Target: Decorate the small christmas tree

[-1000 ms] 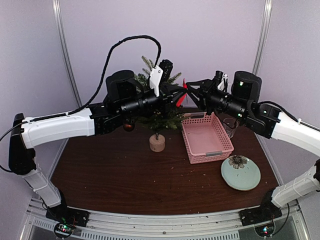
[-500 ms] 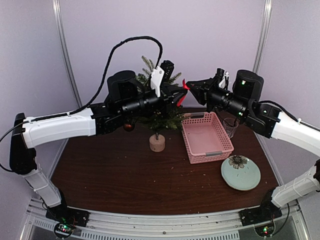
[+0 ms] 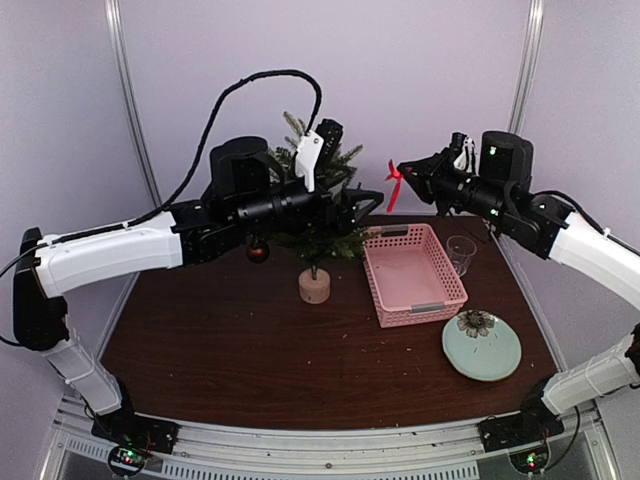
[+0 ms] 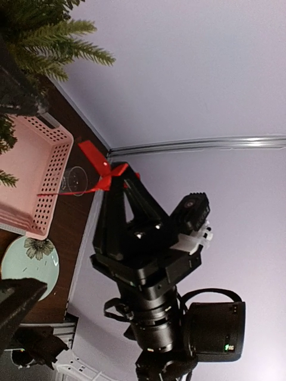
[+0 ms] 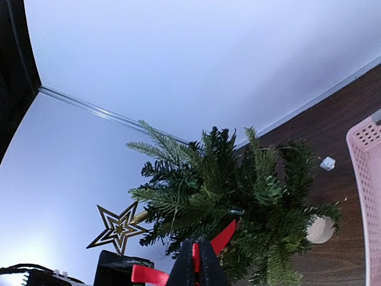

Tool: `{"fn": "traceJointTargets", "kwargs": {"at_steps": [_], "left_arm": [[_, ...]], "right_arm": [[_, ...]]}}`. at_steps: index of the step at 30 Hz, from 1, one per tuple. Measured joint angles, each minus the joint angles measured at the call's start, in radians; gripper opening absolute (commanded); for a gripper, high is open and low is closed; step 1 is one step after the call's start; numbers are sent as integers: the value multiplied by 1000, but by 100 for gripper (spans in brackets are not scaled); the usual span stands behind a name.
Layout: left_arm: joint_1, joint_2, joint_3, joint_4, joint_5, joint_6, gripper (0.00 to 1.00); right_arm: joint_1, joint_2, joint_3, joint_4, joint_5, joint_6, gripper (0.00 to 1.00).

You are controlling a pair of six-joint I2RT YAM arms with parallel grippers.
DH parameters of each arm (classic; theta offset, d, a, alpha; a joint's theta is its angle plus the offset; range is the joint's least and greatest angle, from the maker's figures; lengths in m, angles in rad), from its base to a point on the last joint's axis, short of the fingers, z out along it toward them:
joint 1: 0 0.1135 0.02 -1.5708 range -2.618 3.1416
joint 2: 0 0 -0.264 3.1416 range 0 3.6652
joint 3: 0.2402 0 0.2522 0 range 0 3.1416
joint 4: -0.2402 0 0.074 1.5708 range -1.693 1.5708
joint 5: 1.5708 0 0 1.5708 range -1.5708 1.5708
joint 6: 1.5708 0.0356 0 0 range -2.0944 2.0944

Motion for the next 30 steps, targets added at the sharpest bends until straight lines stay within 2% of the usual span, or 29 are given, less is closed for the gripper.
{"fn": "traceJointTargets", "kwargs": {"at_steps": [7, 16, 24, 30], "left_arm": [[62, -134, -21, -123, -28, -66, 97], [152, -287, -58, -225, -83, -122, 98], [180, -307, -87, -293, -140, -125, 98], [190, -323, -90, -321, -180, -122, 98]], "right_arm": [[-121, 50, 147, -151, -126, -166, 0], [-167, 311, 343, -301, -314, -341, 0], [-175, 451, 494, -380, -341, -453, 0], [-183, 477, 562, -373, -361, -509, 0]]}}
